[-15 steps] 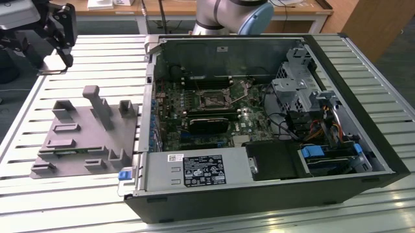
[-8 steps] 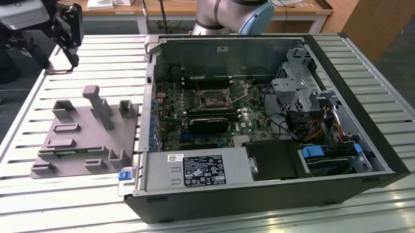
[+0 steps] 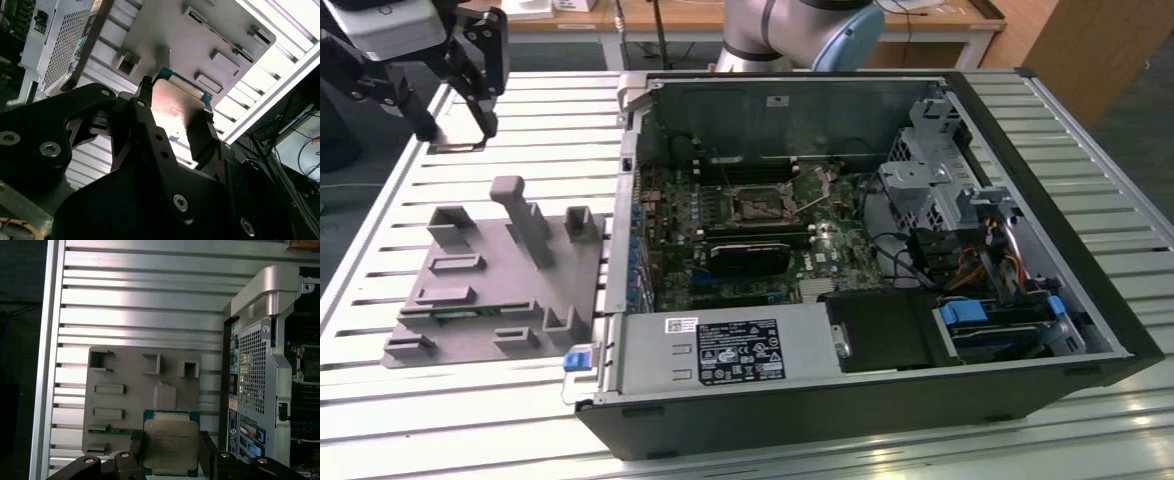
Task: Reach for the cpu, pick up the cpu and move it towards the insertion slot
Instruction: 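Pick up the cpu and move it towards the insertion slot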
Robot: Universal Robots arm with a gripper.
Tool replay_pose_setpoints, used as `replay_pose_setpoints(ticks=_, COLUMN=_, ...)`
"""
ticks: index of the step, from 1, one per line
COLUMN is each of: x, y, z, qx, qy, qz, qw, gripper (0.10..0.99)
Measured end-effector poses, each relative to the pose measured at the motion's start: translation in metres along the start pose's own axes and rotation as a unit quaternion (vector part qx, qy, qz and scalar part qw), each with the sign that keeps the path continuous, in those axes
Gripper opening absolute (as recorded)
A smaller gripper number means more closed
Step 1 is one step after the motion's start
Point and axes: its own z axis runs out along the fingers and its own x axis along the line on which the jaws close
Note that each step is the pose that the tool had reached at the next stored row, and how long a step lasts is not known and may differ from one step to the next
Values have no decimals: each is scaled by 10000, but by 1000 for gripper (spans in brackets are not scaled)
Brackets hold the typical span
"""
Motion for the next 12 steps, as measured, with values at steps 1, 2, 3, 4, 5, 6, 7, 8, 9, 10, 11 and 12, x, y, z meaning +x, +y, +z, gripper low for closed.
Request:
replay_pose_setpoints(ticks=1, x=-17, y=0, z=0, qx=0, qy=0, qz=0, qw=10000, gripper=529)
replay_pose_setpoints(ticks=2, x=-33, y=-1, z=0, qx=0, qy=0, qz=0, qw=10000, gripper=529)
replay_pose_setpoints(ticks=3, x=-49, y=-2, z=0, qx=0, qy=0, qz=0, qw=10000, gripper=529)
replay_pose_setpoints(ticks=4, x=-67, y=-2, z=0, qx=0, qy=0, qz=0, qw=10000, gripper=529)
replay_pose_setpoints(ticks=5, x=-83, y=-3, z=0, qx=0, qy=0, qz=0, qw=10000, gripper=529)
replay_pose_setpoints(ticks=6, x=-100, y=-3, z=0, qx=0, qy=0, qz=0, qw=10000, gripper=529)
replay_pose_setpoints(ticks=7, x=-116, y=-3, z=1, qx=0, qy=0, qz=0, qw=10000, gripper=529)
replay_pose_setpoints(ticks=8, x=-132, y=-4, z=1, qx=0, qy=0, qz=0, qw=10000, gripper=529)
replay_pose_setpoints(ticks=9, x=-149, y=-4, z=1, qx=0, qy=1, qz=0, qw=10000, gripper=529)
replay_pose_setpoints(ticks=10, x=-165, y=-5, z=1, qx=0, qy=0, qz=0, qw=10000, gripper=529)
replay_pose_setpoints(ticks=11, x=-184, y=-6, z=1, qx=0, qy=0, qz=0, qw=10000, gripper=529)
replay_pose_setpoints(ticks=12, x=-200, y=-6, z=1, qx=0, qy=0, qz=0, qw=10000, gripper=529)
